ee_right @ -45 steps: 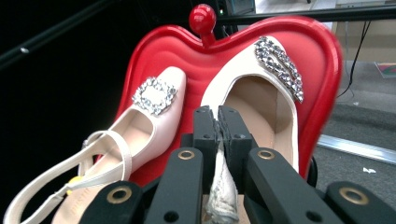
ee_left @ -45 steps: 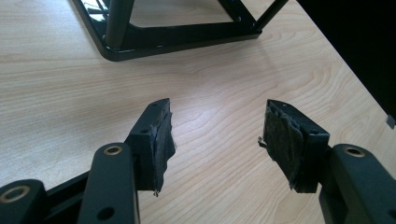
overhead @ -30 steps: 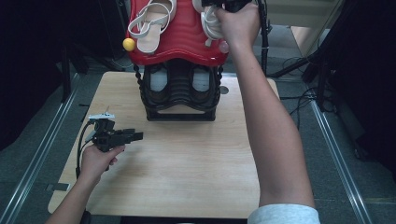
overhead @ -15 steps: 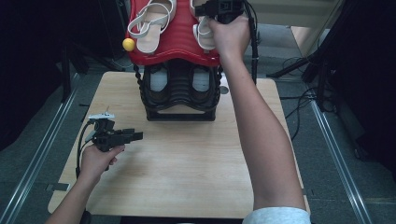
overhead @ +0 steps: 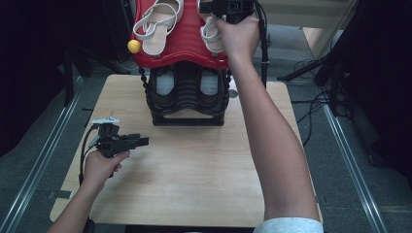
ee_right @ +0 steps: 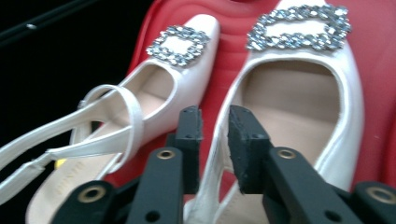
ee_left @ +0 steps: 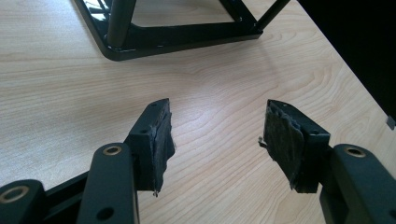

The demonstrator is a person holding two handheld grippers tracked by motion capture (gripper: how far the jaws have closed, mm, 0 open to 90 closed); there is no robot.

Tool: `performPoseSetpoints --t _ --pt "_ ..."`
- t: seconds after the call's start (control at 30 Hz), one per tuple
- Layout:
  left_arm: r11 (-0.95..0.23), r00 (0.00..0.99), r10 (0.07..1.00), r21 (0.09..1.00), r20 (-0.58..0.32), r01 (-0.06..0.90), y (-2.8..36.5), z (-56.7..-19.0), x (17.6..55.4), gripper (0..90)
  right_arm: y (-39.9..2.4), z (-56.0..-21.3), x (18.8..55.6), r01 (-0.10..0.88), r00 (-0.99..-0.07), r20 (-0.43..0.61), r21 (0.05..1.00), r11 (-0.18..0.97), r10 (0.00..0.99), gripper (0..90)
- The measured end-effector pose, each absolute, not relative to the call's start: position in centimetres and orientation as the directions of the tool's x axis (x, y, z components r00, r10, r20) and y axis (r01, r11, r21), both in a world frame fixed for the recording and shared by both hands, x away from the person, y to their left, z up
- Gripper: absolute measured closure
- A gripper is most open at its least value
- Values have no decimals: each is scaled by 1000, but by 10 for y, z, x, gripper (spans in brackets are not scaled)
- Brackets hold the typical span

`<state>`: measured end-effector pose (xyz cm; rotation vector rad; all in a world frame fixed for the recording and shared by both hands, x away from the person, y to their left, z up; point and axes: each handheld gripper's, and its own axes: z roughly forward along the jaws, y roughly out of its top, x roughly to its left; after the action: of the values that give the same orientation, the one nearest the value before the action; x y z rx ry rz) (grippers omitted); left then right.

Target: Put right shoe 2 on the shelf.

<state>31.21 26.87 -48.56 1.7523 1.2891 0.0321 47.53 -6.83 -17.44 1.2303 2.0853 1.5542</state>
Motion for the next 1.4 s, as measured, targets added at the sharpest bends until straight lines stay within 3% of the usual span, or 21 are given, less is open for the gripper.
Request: performPoseSetpoints --t 0.37,0.6,0.73,1.4 --pt "-17 450 757 674 -474 739 269 -485 312 421 -79 -167 472 441 -598 252 896 50 761 661" --pt "-11 446 759 675 -475 738 268 -486 312 420 -91 -166 473 417 -594 251 908 26 765 491" --pt "-10 445 758 675 -476 738 269 -485 312 419 -98 -167 472 410 -587 224 911 47 778 475" --pt "-32 457 758 673 -465 739 265 -486 314 418 -161 -194 473 459 -508 284 888 -23 813 437"
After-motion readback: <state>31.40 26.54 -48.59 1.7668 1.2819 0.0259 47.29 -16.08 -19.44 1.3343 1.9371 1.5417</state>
